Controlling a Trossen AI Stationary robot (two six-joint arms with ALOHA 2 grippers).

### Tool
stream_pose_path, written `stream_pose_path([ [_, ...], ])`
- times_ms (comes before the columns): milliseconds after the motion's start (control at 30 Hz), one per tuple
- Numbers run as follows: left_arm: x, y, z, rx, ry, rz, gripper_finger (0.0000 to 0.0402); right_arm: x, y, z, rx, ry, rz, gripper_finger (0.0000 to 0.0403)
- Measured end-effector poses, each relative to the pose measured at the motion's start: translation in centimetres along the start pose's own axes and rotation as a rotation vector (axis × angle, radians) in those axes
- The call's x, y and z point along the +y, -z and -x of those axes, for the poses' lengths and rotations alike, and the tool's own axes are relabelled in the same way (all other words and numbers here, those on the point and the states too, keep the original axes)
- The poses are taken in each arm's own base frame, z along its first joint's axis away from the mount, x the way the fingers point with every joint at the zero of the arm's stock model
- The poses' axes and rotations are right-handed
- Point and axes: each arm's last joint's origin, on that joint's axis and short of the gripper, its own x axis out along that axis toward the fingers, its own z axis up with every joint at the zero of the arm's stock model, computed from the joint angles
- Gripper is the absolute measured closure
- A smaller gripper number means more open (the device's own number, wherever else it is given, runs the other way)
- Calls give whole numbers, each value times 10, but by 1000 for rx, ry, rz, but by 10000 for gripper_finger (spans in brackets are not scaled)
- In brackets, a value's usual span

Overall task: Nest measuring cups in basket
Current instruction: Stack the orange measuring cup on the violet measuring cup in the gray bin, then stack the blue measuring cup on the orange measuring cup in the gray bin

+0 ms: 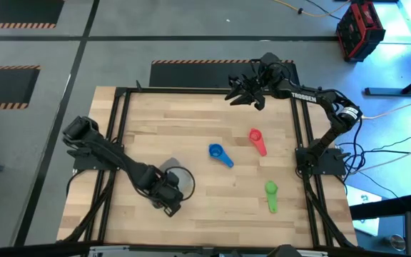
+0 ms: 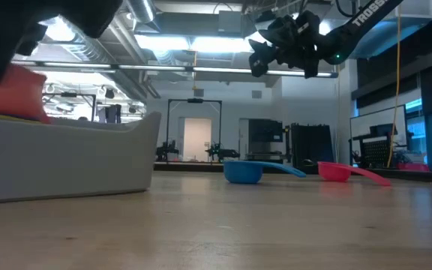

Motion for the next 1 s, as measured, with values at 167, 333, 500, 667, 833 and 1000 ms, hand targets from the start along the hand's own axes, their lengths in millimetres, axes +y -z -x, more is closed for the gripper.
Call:
stream_pose_path([
  [167,0,-1,-3,29,-6,-11,389,0,1,0,2,0,-8,247],
  [333,0,-2,-3,68,4,-4,360,0,1,0,2,0,-10,247],
  [500,0,-5,-3,140,21,25,330,0,1,0,2,0,-12,247],
  [667,2,-14,-2,149,27,66,292,0,2,0,4,0,-20,247],
  [833,4,-21,-1,144,34,39,272,0,2,0,5,0,-27,247],
  [1000,7,-26,3,206,56,37,272,0,2,0,5,0,-26,247],
])
